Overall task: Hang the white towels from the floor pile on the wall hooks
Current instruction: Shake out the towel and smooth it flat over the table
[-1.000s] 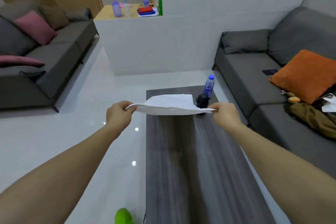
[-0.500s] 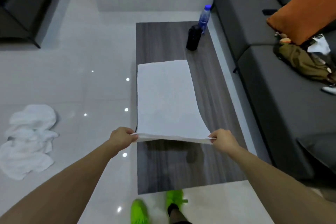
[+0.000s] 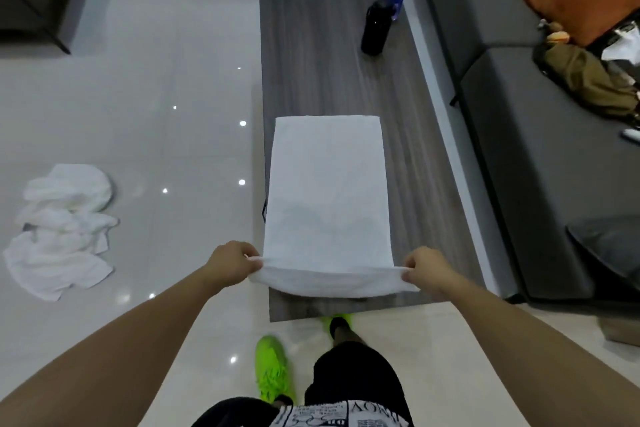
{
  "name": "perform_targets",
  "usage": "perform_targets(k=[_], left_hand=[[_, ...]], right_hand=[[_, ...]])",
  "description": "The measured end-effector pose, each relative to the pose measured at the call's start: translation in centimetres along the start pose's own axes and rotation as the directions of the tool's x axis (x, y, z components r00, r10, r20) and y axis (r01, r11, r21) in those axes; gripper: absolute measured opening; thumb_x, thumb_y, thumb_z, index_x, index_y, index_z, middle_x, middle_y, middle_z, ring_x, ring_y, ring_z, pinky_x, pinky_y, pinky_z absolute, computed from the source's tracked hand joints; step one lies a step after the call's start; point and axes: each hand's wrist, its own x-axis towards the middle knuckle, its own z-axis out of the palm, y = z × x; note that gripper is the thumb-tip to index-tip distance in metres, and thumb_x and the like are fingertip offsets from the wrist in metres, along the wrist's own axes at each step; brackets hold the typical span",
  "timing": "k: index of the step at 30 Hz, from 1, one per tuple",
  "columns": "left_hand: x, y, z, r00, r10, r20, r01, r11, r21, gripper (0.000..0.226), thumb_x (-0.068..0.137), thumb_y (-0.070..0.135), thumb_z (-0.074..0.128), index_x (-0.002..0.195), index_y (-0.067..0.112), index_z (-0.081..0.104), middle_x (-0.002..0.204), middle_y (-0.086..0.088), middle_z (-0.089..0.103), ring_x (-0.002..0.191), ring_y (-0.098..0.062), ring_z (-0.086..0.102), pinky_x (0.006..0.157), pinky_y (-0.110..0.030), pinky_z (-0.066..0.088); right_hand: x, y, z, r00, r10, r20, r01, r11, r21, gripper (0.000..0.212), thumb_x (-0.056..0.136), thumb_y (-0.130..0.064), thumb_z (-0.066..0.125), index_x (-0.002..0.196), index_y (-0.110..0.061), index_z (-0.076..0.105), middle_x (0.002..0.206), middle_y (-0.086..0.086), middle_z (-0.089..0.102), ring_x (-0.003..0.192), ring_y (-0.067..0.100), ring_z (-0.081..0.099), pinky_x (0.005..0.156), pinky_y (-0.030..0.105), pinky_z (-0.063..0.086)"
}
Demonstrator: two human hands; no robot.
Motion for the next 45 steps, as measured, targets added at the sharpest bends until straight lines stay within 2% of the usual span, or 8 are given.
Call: perform_targets(k=[5,10,14,20,27,32,37,45], left_hand=[[4.4,6.7,-4.8,0.957,-0.022,-0.288,-0.014,0.992,-0.124,0.014,0.091,0.029,0.066,0.098,0.017,0.067,0.091,-0.003,0.060,0.087,-0.021,0.054,0.076,-0.028,0.042],[10.0,12.5,-8.8,0.916,-0.058,-0.398,-0.033,0.975,-0.218,0.009,0.091,0.027,0.065,0.093,0.019,0.065,0.091,-0.002,0.059,0.089,-0.022,0.053,0.076,-0.029,0.041],[14.2,15.8,-12.2,0.885,-0.071,-0.461,-0.054,0.966,-0.254,0.011,0.092,0.025,0.063,0.095,0.016,0.067,0.091,-0.003,0.061,0.088,-0.021,0.052,0.077,-0.028,0.042],[19.5,17.1,-13.5,0.812,-0.180,-0.556,-0.064,0.918,-0.391,0.019,0.093,0.028,0.059,0.108,0.016,0.065,0.100,0.001,0.065,0.094,-0.020,0.058,0.087,-0.031,0.048],[21.1,10.6,-3.3,0.914,-0.324,-0.245,0.222,0.904,-0.366,0.040,0.090,0.033,0.065,0.124,0.014,0.059,0.114,-0.008,0.066,0.103,-0.028,0.061,0.094,-0.033,0.048],[20.9,6.1,3.4,0.909,-0.414,-0.046,0.379,0.867,-0.323,0.061,0.091,0.030,0.065,0.144,0.011,0.042,0.135,-0.014,0.054,0.119,-0.033,0.054,0.089,-0.031,0.043],[20.9,3.6,5.8,0.884,-0.467,0.004,0.440,0.828,-0.348,0.064,0.087,0.032,0.069,0.142,0.013,0.041,0.131,-0.016,0.056,0.115,-0.034,0.057,0.097,-0.042,0.050],[21.8,1.3,7.1,0.869,-0.495,0.007,0.431,0.749,-0.504,0.054,0.085,0.017,0.071,0.134,0.017,0.048,0.117,-0.009,0.060,0.101,-0.031,0.064,0.091,-0.048,0.055]], right_hand=[[5.3,-1.6,-7.9,0.965,-0.025,-0.260,0.058,0.991,0.121,0.010,0.088,-0.020,0.066,0.088,-0.014,0.075,0.087,0.006,0.072,0.083,0.024,0.067,0.074,0.035,0.056],[11.1,-3.9,-15.2,0.933,-0.063,-0.353,0.125,0.980,0.155,0.012,0.091,-0.017,0.066,0.095,-0.011,0.076,0.095,0.012,0.073,0.095,0.029,0.065,0.074,0.027,0.047],[15.9,-6.0,-20.4,0.900,-0.083,-0.428,0.181,0.965,0.192,0.014,0.090,-0.017,0.067,0.096,-0.008,0.075,0.097,0.013,0.073,0.097,0.031,0.065,0.084,0.038,0.054],[21.4,-7.4,-23.6,0.852,0.008,-0.524,0.202,0.917,0.344,0.037,0.093,-0.021,0.060,0.128,-0.011,0.063,0.120,0.008,0.068,0.111,0.028,0.062,0.094,0.032,0.049],[24.0,-3.9,-11.6,0.976,0.088,-0.200,-0.008,0.929,0.370,0.036,0.093,-0.020,0.064,0.126,-0.006,0.063,0.123,0.012,0.067,0.115,0.029,0.061,0.097,0.028,0.044],[24.1,-1.2,-2.4,0.978,0.208,0.035,-0.206,0.909,0.362,0.050,0.088,-0.033,0.067,0.134,-0.014,0.057,0.129,0.007,0.063,0.115,0.027,0.060,0.096,0.032,0.046],[24.0,-0.8,0.7,0.939,0.344,-0.023,-0.288,0.820,0.495,0.045,0.087,-0.026,0.069,0.128,-0.012,0.057,0.125,0.008,0.064,0.113,0.028,0.060,0.089,0.030,0.046],[23.7,0.6,2.5,0.933,0.346,-0.101,-0.227,0.782,0.580,0.025,0.084,-0.021,0.072,0.106,-0.015,0.063,0.102,0.003,0.068,0.092,0.020,0.063,0.076,0.026,0.045]])
